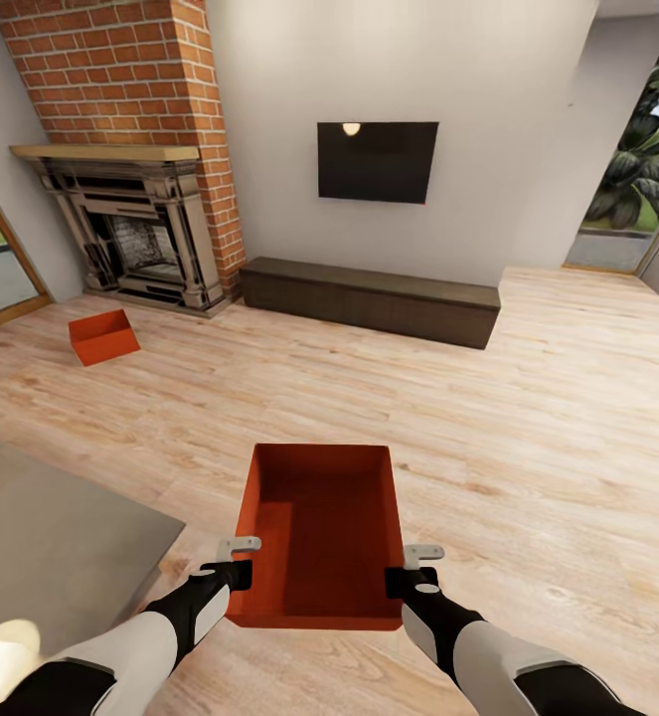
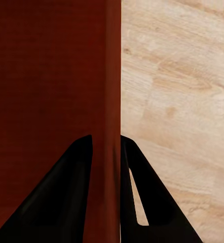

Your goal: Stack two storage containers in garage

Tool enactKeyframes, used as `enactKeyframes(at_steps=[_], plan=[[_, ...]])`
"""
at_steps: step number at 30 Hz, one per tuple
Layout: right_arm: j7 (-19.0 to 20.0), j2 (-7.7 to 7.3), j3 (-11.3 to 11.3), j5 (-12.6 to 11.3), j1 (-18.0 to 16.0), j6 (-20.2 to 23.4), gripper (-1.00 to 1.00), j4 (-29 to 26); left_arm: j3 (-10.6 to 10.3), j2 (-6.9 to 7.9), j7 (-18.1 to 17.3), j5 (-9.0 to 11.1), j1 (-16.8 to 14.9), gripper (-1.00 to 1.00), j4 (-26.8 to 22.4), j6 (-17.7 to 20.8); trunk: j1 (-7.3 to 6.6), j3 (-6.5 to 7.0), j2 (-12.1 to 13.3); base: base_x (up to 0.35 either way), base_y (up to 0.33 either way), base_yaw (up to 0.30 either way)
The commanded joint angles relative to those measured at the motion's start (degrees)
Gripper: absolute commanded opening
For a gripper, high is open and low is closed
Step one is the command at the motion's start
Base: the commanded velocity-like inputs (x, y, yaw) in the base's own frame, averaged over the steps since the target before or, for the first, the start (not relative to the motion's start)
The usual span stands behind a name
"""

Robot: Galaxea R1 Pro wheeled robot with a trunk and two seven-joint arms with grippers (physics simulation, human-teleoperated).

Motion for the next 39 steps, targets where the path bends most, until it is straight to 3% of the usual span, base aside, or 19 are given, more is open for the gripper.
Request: enactKeyframes(at_steps=[1, 11, 39], plan=[[-0.68, -0.01, 0.65, -1.20, 0.00, -0.28, -1.00, 0.35, 1.15, 0.01, 0.94, -0.82, -0.06, -1.00, -0.29, -0.17, -0.22, 0.22, 0.37, 0.000, 0.000, 0.000], [-0.68, -0.07, 0.60, -1.20, -0.03, -0.31, -1.00, 0.35, 1.15, 0.06, 0.97, -0.82, -0.06, -1.00, -0.36, -0.17, -2.41, 2.92, 4.38, 0.000, 0.000, 0.000], [-0.68, -0.04, 0.64, -1.20, -0.01, -0.26, -1.00, 0.35, 1.22, 0.08, 1.03, -0.82, -0.06, -1.00, -0.38, -0.17, -2.41, 5.44, 4.38, 0.000, 0.000, 0.000]])
